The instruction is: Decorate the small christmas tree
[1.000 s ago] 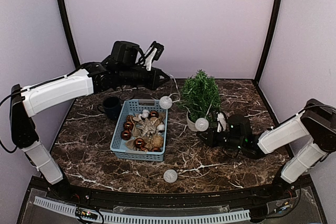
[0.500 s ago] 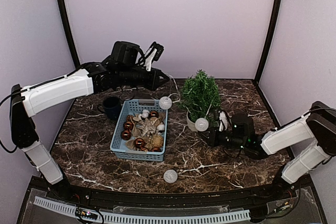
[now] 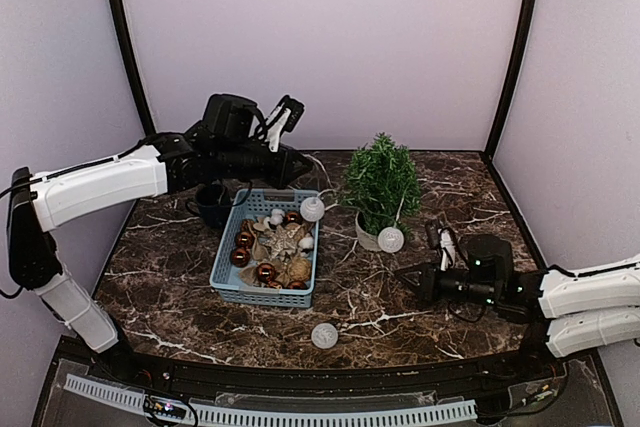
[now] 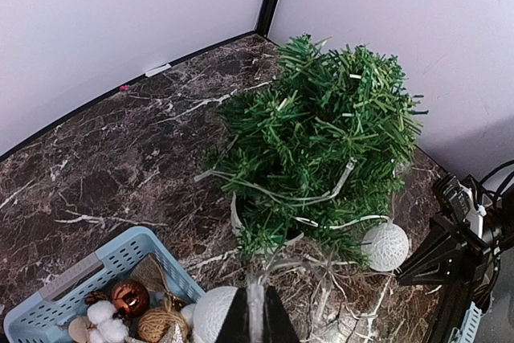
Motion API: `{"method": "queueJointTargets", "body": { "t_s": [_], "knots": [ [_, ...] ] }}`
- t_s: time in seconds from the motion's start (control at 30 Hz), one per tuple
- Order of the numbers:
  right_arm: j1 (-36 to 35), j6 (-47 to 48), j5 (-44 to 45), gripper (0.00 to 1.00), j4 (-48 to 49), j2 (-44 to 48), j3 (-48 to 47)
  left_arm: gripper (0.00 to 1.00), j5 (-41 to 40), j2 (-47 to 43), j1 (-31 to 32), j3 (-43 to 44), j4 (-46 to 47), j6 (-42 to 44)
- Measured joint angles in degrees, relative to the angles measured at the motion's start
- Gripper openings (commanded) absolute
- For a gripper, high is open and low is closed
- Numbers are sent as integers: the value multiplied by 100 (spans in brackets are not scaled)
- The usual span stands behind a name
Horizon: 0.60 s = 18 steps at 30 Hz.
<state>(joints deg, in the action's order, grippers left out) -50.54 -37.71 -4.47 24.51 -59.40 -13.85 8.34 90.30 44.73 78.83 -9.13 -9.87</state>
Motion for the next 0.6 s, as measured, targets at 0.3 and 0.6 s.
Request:
{"method": "queueJointTargets", "body": {
  "t_s": [0.3,0.6],
  "knots": [
    [-640,-225,236,0,-813,267,151,0,11,-247,0,-492,76,9],
    [-1255,-459,1091,0,-2918,1604,-1086,0,2,-439,-2,-592,81,-24]
  ]
}}
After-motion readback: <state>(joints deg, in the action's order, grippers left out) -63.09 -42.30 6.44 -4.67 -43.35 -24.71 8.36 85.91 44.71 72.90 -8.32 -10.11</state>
